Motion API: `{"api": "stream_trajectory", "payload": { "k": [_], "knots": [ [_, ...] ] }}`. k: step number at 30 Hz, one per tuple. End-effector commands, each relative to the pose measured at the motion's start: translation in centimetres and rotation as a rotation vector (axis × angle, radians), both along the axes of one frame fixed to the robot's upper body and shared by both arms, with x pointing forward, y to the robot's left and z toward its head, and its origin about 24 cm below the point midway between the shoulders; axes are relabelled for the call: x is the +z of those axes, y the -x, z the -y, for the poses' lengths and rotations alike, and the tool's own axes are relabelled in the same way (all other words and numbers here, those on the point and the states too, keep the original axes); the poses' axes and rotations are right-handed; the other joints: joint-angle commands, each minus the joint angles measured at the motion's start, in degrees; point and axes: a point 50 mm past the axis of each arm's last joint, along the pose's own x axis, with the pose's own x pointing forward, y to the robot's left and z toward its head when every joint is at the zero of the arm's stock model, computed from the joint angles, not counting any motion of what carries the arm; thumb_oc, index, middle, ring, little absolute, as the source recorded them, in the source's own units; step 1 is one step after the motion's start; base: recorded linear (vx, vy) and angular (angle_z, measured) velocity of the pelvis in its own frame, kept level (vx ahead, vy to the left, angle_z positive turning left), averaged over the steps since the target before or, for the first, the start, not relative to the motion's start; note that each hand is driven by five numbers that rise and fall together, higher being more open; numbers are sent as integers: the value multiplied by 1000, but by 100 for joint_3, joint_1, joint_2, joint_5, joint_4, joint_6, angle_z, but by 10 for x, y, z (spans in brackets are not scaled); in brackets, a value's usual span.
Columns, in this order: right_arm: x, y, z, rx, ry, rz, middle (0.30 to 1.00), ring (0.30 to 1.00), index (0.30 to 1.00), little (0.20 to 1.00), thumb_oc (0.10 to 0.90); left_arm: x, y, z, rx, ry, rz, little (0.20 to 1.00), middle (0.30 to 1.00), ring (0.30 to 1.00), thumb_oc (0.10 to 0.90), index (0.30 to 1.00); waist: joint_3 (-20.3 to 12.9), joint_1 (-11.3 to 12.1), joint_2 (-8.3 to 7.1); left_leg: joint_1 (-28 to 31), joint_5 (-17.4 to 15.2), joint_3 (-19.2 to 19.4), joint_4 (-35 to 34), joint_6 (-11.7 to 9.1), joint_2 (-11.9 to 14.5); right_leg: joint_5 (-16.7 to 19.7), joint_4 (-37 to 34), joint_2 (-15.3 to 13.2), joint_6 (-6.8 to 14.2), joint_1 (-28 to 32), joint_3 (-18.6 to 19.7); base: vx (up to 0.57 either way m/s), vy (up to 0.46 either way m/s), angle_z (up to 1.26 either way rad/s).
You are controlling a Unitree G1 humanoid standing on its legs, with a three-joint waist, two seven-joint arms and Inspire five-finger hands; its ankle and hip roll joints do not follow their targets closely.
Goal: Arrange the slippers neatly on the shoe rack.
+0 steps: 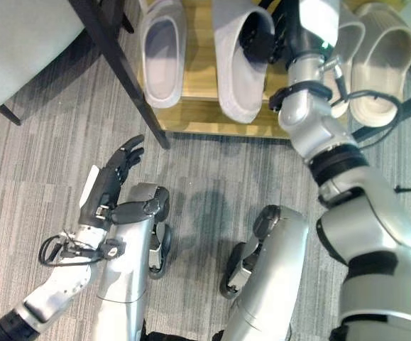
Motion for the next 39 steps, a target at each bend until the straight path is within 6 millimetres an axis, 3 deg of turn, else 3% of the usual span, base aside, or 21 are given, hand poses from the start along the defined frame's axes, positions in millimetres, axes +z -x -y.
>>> {"api": "stream_trajectory", "payload": {
  "k": [1, 8, 9, 10, 15, 22, 35, 39],
  "knots": [
    [90, 36, 4, 59, -37, 311, 300, 300, 300, 300, 400, 37, 22, 16, -146, 138, 191, 900, 900, 900, 800, 900, -186, 381, 43, 63, -670, -501, 67, 223, -70, 179, -77, -101, -51, 203, 363, 22, 22, 11],
    [85, 30, -1, 78, -30, 265, 300, 300, 300, 300, 400, 37, 24, 14, -103, 218, 197, 900, 900, 900, 800, 900, -186, 469, -31, 63, -676, -553, 87, 210, -111, 278, -148, -139, -23, 353, 348, 22, 4, 8],
    [87, 30, 1, 63, -29, 262, 432, 432, 432, 432, 488, 37, 24, 13, -100, 213, 198, 900, 900, 900, 800, 900, -186, 467, -47, 63, -671, -558, 101, 203, -109, 289, -145, -127, -39, 339, 354, 11, 18, 5],
    [82, 26, 9, 42, -77, 224, 900, 900, 900, 900, 800, 36, 23, 14, -102, 223, 193, 900, 900, 900, 800, 900, -186, 495, -55, 63, -678, -575, 131, 199, -110, 309, -127, -125, -44, 327, 361, -3, 10, 3],
    [88, 31, 25, 16, -131, 228, 900, 900, 900, 900, 800, 35, 26, 14, -107, 197, 200, 900, 900, 900, 800, 900, -186, 522, -79, 63, -660, -590, 171, 160, -110, 309, -52, -112, -85, 298, 395, 0, 0, 0],
    [77, 30, 39, 22, -158, 174, 900, 900, 900, 900, 800, 33, 23, 12, -70, 179, 221, 900, 900, 900, 800, 900, -186, 486, -91, 63, -593, -567, 178, 104, -80, 319, 44, -111, -128, 248, 443, 0, 0, 0],
    [48, 18, 30, 61, -118, 80, 900, 900, 900, 900, 800, 43, 19, 11, -73, 186, 257, 900, 900, 900, 800, 900, -186, 387, -131, 63, -528, -571, 145, 20, -86, 323, 63, -82, -165, 219, 444, -2, -1, 0],
    [38, 9, 38, -86, 15, -55, 900, 900, 900, 900, 800, 46, 21, 8, -85, 199, 256, 900, 900, 900, 800, 900, -186, 428, -123, 63, -545, -612, 134, 10, -86, 350, 44, -59, -166, 195, 417, -27, -3, -3]
  ]
}}
